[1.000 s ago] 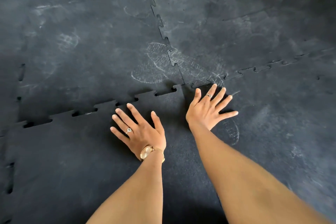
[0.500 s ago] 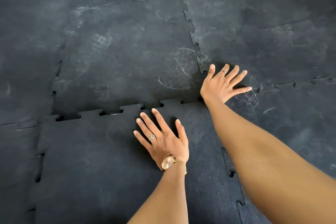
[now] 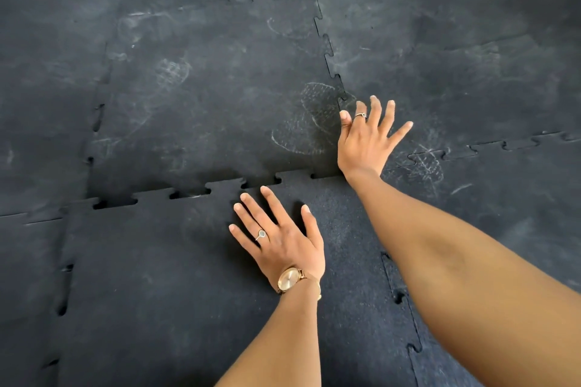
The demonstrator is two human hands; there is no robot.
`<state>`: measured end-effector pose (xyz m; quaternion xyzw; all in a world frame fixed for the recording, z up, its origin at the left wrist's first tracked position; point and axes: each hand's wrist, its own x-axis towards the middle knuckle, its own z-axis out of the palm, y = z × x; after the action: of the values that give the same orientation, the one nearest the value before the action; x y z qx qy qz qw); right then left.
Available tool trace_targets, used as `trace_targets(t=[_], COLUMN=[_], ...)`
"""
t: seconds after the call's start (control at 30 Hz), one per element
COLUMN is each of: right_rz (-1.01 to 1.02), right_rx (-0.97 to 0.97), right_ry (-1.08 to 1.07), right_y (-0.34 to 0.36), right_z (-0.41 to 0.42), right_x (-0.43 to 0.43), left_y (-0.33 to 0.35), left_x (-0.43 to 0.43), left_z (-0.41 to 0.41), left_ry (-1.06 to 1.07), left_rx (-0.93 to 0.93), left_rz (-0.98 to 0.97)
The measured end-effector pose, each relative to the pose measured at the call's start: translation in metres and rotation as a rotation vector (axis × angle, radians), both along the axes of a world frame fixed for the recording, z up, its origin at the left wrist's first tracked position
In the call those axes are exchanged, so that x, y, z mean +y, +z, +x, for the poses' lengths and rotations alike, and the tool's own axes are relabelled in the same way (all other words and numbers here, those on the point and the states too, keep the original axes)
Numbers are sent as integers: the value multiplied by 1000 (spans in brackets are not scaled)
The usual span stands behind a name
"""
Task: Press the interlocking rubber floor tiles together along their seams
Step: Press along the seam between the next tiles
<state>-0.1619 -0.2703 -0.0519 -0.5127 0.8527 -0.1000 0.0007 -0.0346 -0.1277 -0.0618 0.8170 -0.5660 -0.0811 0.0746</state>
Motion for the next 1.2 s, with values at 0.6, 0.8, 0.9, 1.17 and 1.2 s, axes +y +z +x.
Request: trace_targets(t=[0.6,0.8,0.9,1.17,1.2], right_rz=[98,107,93,67,68], right_rx=[-101,-113,-122,-119,-124], right_ry=[-69,-73,-70,-83,-79], right_y=[-6,-6,-7,-10,-10], right_z=[34,34,35,34,35], right_x=[10,9,7,7,7], left_y=[2,7,7,18,19], left_x=[0,-3,-17,-27,-31], left_z=[2,5,6,12,18], left_ry=[-24,-351,-653,-697,-723], left_rx=[27,-55,-99,34,48], left_rz=[17,-30,-23,-37,-55])
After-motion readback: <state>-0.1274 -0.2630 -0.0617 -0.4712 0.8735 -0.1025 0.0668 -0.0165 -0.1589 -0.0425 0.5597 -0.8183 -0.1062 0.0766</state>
